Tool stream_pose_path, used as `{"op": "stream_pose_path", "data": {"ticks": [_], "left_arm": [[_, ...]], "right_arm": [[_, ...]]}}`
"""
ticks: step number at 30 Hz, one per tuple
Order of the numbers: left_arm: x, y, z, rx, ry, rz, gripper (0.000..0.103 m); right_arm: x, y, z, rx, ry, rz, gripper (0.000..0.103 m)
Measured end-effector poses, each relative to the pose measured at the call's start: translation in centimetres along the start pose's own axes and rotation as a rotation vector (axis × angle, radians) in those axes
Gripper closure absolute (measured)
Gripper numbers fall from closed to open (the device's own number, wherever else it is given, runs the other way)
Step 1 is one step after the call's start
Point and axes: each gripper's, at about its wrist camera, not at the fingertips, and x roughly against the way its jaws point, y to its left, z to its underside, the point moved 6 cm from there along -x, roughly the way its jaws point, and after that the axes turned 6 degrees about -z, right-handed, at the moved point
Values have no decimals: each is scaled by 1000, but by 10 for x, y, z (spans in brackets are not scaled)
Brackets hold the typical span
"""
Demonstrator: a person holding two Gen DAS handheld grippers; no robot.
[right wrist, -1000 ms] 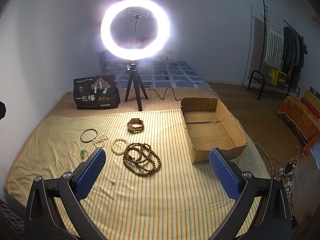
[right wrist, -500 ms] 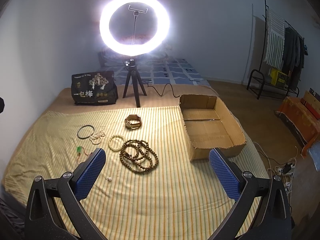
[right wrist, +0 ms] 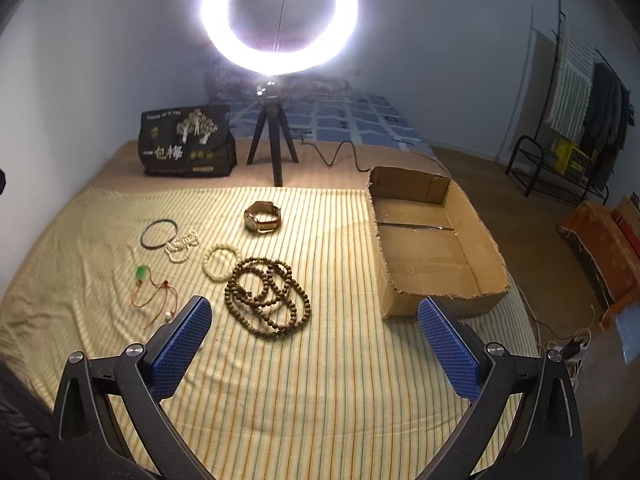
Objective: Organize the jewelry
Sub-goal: 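Reach the left tool to the green jade pendant while the right tool reaches the brown bead mala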
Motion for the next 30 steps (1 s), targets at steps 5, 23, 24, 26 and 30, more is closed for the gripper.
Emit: {"op": "stream_pose_path", "data": {"ticks": [5, 23, 24, 26, 30], "left_arm": [[-27, 6, 0, 12, 70, 11, 8], [-136, -2, 58, 89, 434, 91, 39], [-140, -3, 61, 95, 450, 95, 41], [-150, -4, 68, 113, 488, 108, 45], [-172, 3, 81, 179, 569, 113, 49]], "right_arm": [[-25, 7, -3, 36, 62, -58, 0], [-112, 24, 7, 103, 269, -193, 0], [-116, 24, 7, 103, 276, -191, 0], [-125, 24, 7, 103, 289, -192, 0], [-138, 23, 9, 105, 322, -194, 0]]}}
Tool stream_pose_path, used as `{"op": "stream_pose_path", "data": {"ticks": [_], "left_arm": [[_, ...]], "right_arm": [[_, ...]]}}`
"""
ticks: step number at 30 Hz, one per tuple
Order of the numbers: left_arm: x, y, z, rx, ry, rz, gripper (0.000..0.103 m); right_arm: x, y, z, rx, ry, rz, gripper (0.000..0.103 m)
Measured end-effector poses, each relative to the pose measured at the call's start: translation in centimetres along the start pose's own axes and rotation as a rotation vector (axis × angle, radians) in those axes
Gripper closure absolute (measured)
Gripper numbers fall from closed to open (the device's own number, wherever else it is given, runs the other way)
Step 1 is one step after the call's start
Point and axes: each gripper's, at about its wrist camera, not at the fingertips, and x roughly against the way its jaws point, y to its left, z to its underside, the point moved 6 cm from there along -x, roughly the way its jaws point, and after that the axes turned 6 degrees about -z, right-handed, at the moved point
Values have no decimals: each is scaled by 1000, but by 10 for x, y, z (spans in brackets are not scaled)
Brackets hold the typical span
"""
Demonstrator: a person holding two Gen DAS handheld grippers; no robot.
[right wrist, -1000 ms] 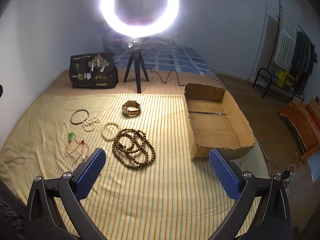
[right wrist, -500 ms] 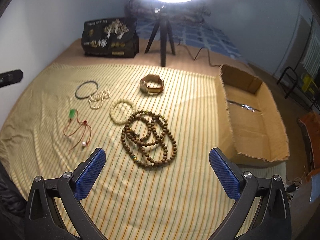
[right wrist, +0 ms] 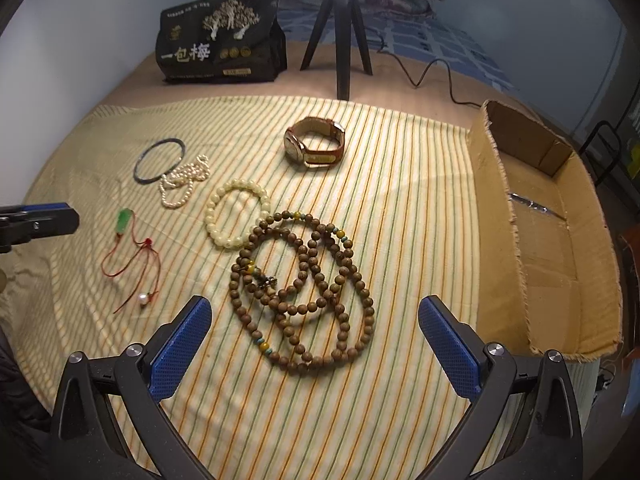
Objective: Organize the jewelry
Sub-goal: 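Reach the left tool to the green jade pendant while the right tool reaches the brown bead mala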
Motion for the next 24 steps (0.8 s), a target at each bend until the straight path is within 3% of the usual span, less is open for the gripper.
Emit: {"op": "stream_pose_path", "data": {"ticks": [10, 15, 24], "left_arm": [[-33, -4, 0, 7, 61, -19, 54], [-37, -2, -10, 17, 51, -28, 55], [-50, 1, -13, 22, 65, -34, 75]], "right_arm": [[-22, -3, -4, 10, 50, -10, 0], [-28, 1, -11, 4, 53, -40, 0], [-41, -5, -16, -14, 79, -30, 0]]}}
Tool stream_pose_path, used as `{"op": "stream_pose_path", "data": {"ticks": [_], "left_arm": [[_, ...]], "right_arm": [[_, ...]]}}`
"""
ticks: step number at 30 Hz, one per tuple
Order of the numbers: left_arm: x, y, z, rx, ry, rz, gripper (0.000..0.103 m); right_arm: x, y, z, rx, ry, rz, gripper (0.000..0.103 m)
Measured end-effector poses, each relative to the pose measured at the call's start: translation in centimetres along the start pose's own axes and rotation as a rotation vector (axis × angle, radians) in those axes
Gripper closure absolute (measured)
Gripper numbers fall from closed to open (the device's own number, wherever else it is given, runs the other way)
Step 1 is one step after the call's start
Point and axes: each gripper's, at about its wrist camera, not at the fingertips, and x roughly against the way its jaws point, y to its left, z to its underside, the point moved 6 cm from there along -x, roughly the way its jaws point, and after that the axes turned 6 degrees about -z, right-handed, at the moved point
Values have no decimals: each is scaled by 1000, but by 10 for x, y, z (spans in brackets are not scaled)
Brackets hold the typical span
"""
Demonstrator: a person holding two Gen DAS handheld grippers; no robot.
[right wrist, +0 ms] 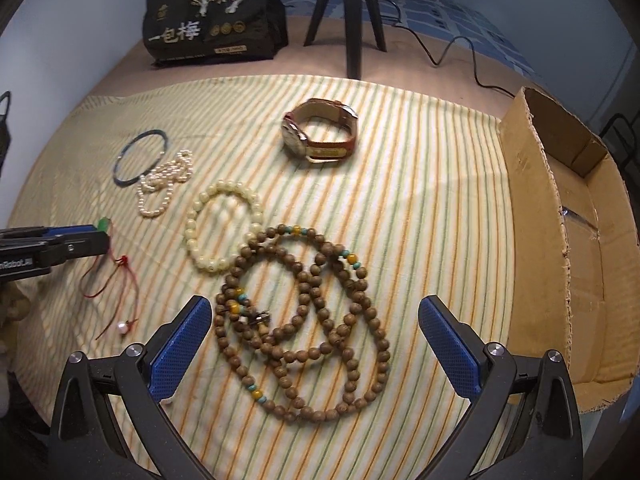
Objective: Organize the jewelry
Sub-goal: 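Reach the left tool to the green jade pendant while the right tool reaches the brown bead mala, then close the left tool on the jade pendant while the right tool grasps and lifts the mala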
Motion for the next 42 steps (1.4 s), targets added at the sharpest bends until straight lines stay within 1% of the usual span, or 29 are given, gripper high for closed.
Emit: {"op": "stream_pose_path", "data": {"ticks": [2, 5, 6, 8, 10, 13, 17, 19, 22, 25, 26, 27, 28, 30, 31, 32, 33, 35, 38, 42], "left_arm": [[-1, 2, 0, 8, 3, 5, 78], [0, 5, 1, 15, 6, 9, 82], [0, 5, 1, 15, 5, 9, 83], [1, 7, 2, 13, 5, 9, 85], [1, 6, 3, 10, 5, 9, 87], [2, 4, 4, 1, 5, 5, 88], [0, 1, 4, -10, 2, -2, 90], [0, 0, 4, -11, 2, -3, 90], [0, 0, 4, -13, 0, -4, 92], [0, -2, 4, -14, 0, -1, 92], [0, -3, 4, -16, 0, 1, 92], [1, -4, 5, -18, 1, 2, 92], [1, -6, 5, -26, 2, -2, 92], [1, -10, 7, -45, -3, -8, 92], [1, -11, 7, -51, -4, -9, 92], [1, -12, 8, -58, -6, -10, 92], [2, -13, 9, -60, -7, -9, 92], [3, -13, 9, -57, -8, -4, 92], [10, -9, 7, -41, -24, 4, 92], [22, 0, 2, -14, -49, 22, 92]], "right_arm": [[-4, -5, 0, -26, 8, -8, 0], [-11, -10, 1, -73, 35, -57, 0], [-12, -9, 1, -81, 39, -74, 0], [-16, -3, 3, -95, 57, -134, 0], [-17, 5, 4, -75, 71, -156, 0], [-20, 16, 4, -20, 77, -141, 0], [-28, 19, 6, 32, 88, -59, 0], [-32, 18, 5, 29, 90, -40, 0], [-33, 17, 4, 28, 85, -36, 1], [-32, 15, 2, 41, 76, -21, 12], [-29, 15, 6, 42, 72, -20, 19], [-27, 14, 6, 43, 67, -23, 29], [-20, 8, 8, 43, 62, -31, 34], [-16, 8, 9, 48, 58, -47, 63], [-15, 8, 9, 51, 56, -57, 69], [-14, 9, 10, 52, 56, -69, 81], [-13, 10, 11, 54, 55, -75, 84], [-12, 12, 12, 69, 52, -66, 87], [-9, 16, 12, 78, 42, -55, 87], [2, 13, 10, 66, 13, -62, 87]]}}
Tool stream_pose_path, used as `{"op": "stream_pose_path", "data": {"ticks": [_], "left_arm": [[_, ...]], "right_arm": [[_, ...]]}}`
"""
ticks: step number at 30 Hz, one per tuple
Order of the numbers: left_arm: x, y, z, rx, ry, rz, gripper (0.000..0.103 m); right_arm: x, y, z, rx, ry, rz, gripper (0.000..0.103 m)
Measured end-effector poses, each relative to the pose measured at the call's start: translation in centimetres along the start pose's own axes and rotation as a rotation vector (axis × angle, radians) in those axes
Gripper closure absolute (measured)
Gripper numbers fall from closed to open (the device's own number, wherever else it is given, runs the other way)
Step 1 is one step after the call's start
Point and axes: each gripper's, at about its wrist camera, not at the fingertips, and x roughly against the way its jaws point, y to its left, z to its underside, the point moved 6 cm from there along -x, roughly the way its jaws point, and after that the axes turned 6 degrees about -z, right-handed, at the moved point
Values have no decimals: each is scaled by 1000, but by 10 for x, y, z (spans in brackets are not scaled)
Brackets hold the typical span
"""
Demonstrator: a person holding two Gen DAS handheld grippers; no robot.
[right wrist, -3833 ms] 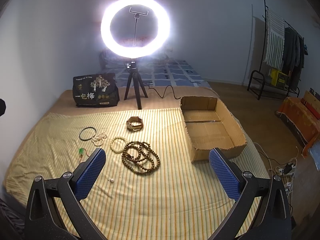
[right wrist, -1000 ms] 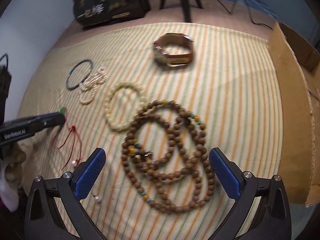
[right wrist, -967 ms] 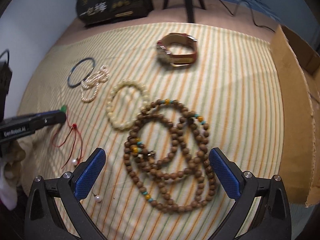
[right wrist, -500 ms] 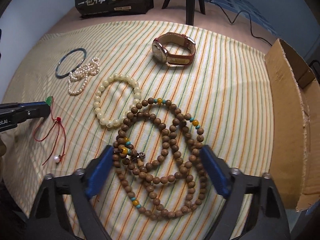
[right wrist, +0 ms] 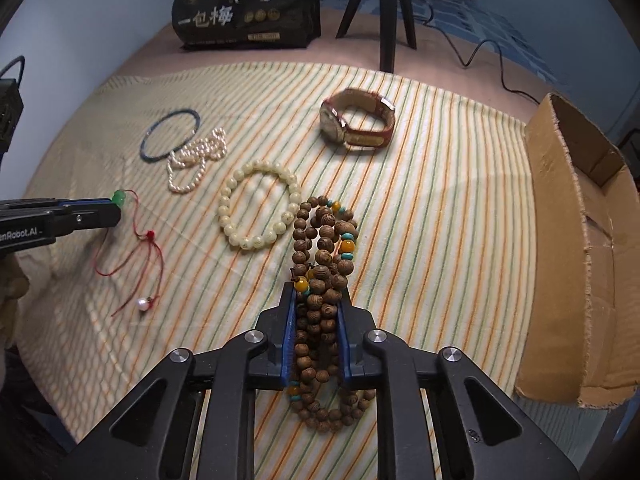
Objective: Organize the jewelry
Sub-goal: 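Close the left tool on the jade pendant while the right tool grasps and lifts the mala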
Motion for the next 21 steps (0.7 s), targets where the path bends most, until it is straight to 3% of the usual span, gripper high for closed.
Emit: {"op": "stream_pose_path", "data": {"ticks": [12, 21], "left_arm": [[54, -14, -18, 1, -135, 70, 92], [94, -51, -19, -122, -264, 77, 92]], "right_arm": [[58, 6, -14, -13, -145, -8, 87], [99, -4, -28, -48, -252, -10, 89]]}}
